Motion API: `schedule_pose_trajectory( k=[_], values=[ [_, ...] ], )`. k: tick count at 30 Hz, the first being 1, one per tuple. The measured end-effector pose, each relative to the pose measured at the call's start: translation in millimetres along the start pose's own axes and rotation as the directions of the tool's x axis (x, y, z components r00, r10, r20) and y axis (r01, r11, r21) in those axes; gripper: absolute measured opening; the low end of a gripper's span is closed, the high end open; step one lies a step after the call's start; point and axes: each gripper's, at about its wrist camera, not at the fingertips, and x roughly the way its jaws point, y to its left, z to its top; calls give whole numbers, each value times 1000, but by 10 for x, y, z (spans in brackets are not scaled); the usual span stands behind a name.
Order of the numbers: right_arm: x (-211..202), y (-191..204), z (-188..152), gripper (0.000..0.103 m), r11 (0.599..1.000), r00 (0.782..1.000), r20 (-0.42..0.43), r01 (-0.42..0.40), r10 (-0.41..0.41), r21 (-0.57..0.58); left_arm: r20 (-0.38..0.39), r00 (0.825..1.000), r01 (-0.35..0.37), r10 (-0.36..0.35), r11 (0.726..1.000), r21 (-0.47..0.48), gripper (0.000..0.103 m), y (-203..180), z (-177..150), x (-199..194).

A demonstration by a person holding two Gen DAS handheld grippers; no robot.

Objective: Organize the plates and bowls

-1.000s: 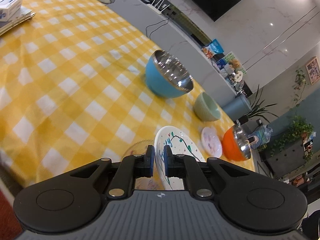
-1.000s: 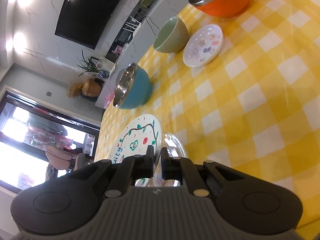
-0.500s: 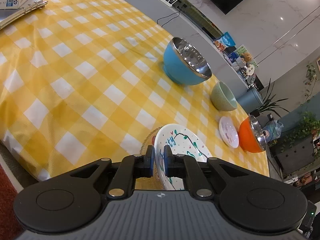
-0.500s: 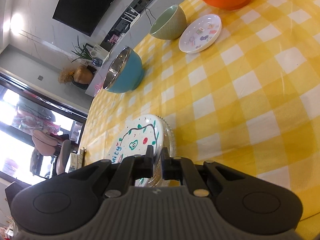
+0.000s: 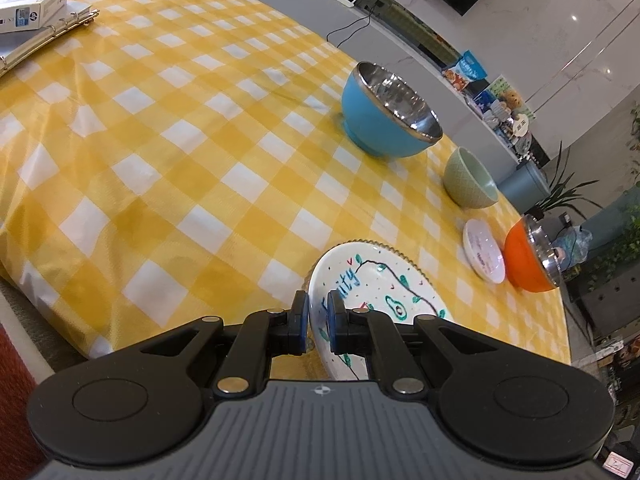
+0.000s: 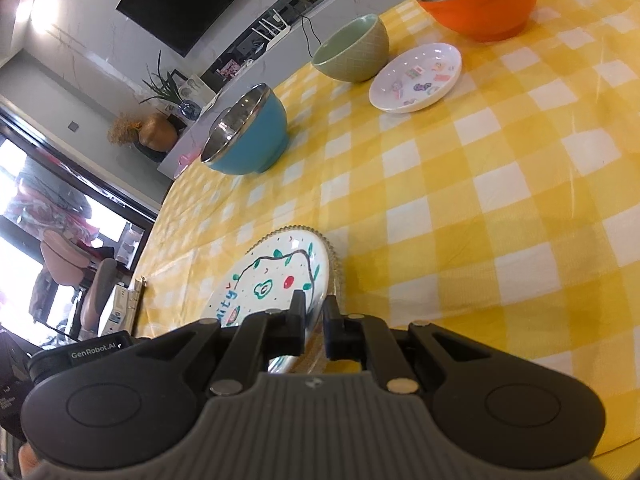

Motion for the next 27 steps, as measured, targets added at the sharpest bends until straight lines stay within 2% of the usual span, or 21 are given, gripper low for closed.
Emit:
schedule_pose_trajectory(
  k=[8, 12, 17, 22, 27],
  values=[
    [-17, 198, -62, 9, 984, 995, 44, 91, -85, -152, 0, 1000, -26, 26, 999, 20, 10, -31, -13, 2],
    [5, 351, -141, 9, 944, 984, 82, 175, -158, -278, 0, 999, -45, 45, 999, 30, 10, -46, -16, 14],
    [50, 390, -188, 8, 908, 972, 102, 233, -210, -348, 12, 998, -60, 60, 997, 55, 10, -77, -26, -1],
    [82, 483, -254, 7, 859, 960, 144, 279, -240, -430, 17, 997, -75, 74, 994, 80, 10, -112, -42, 11],
    [96, 486, -249, 7, 847, 957, 159, 288, -242, -446, 27, 996, -82, 80, 992, 95, 11, -141, -59, 9]
  ],
)
